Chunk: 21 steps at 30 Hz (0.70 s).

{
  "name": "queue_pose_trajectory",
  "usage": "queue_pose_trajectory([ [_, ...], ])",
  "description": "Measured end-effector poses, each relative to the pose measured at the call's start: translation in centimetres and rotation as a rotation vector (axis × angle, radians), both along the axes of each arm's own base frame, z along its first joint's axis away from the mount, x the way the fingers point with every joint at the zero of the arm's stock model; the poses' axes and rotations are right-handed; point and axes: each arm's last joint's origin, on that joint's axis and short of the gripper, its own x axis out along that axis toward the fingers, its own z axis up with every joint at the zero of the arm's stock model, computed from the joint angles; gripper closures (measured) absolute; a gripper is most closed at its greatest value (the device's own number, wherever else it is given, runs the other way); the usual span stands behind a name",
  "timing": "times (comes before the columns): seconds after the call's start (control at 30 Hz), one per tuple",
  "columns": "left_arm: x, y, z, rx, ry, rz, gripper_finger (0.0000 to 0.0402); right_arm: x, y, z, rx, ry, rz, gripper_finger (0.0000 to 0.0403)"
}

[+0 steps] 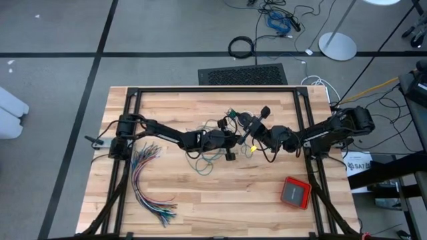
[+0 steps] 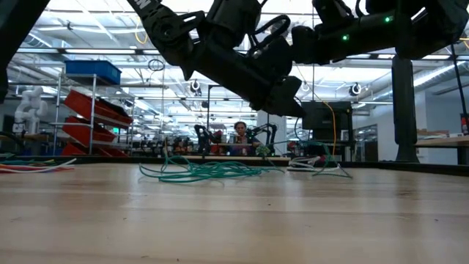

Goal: Coil cords
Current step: Coil the green wire onto the spool

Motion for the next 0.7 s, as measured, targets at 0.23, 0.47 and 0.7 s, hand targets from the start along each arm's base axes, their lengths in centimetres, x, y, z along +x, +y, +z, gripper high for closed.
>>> queue_pose_trajectory([
  [0.23, 0.0, -1.0, 0.0, 0.029, 0.005, -0.032, 0.0401, 0.0, 0.0, 0.3, 0.036, -0.065, 0.018, 0.0402],
  [0.47, -0.1, -0.7, -0.1, 0.118, 0.047, 0.011, 0.0402, 0.0, 0.1, 0.6, 0.079, -0.144, 0.09, 0.0402],
  [0.7, -0.2, -0.7, -0.2, 0.146, 0.066, -0.003, 0.0402, 0.0, 0.3, 1.0, 0.108, -0.214, 0.15, 0.0403],
])
